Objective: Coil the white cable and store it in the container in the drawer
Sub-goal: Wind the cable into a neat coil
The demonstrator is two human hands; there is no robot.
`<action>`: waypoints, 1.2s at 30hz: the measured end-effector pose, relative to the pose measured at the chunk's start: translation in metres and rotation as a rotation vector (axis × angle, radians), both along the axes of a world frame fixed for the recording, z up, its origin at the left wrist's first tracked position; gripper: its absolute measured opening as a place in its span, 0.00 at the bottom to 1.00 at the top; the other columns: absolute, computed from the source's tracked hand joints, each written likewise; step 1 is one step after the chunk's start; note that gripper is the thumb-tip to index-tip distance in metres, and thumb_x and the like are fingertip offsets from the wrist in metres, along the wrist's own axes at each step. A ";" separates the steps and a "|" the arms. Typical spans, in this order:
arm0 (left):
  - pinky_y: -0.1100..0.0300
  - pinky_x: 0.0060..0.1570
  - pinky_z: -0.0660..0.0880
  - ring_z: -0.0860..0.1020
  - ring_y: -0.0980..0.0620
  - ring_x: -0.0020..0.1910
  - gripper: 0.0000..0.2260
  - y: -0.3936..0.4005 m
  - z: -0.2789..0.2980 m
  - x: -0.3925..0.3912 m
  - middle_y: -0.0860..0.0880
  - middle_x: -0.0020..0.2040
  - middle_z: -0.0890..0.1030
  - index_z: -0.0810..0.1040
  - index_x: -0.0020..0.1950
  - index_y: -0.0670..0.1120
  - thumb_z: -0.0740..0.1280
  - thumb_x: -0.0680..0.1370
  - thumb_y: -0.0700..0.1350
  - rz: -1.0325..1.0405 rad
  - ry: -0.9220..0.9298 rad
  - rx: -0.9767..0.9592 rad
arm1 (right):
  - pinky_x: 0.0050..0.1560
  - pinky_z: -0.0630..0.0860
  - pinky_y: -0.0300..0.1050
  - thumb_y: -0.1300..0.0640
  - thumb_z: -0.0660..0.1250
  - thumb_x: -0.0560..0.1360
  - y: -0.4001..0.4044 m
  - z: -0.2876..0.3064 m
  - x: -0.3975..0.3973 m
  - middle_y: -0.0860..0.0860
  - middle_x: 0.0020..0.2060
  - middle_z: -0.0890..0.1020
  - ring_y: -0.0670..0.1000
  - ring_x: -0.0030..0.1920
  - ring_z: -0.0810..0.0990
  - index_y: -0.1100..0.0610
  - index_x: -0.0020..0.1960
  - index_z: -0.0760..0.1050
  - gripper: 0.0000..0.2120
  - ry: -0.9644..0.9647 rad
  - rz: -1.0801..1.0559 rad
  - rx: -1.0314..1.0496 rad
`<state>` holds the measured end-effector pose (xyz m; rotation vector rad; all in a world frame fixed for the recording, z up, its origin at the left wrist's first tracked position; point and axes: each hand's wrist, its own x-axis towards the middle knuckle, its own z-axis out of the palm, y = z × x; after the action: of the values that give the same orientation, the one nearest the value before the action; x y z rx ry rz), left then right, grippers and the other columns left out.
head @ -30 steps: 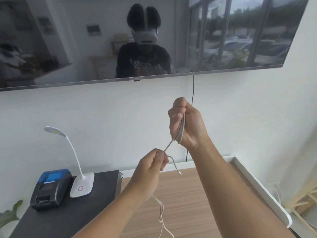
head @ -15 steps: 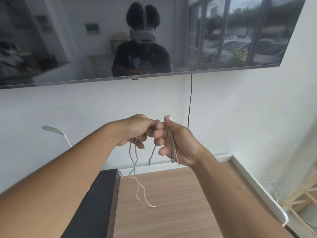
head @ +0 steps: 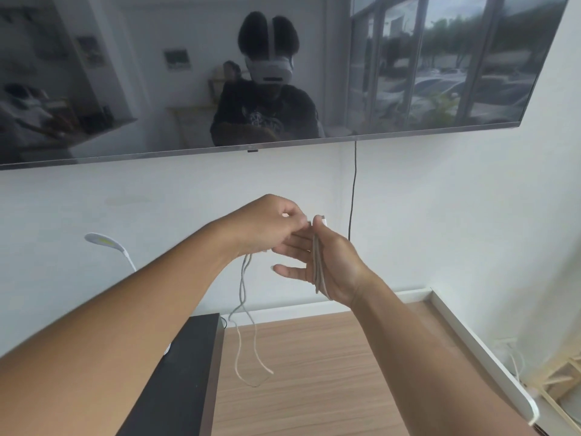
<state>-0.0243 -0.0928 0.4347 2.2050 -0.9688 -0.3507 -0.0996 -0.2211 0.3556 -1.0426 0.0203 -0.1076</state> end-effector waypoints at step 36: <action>0.57 0.32 0.72 0.68 0.50 0.27 0.19 0.050 -0.101 -0.014 0.53 0.36 0.73 0.71 0.37 0.51 0.59 0.84 0.58 0.084 0.552 -0.357 | 0.19 0.68 0.33 0.48 0.53 0.87 -0.020 0.063 -0.012 0.45 0.26 0.72 0.42 0.23 0.65 0.52 0.42 0.71 0.18 -0.216 -0.006 0.474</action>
<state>-0.0381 -0.0429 0.3338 1.6848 -0.5779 -0.6498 -0.1119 -0.2413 0.4190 -0.5541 -0.1411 -0.2096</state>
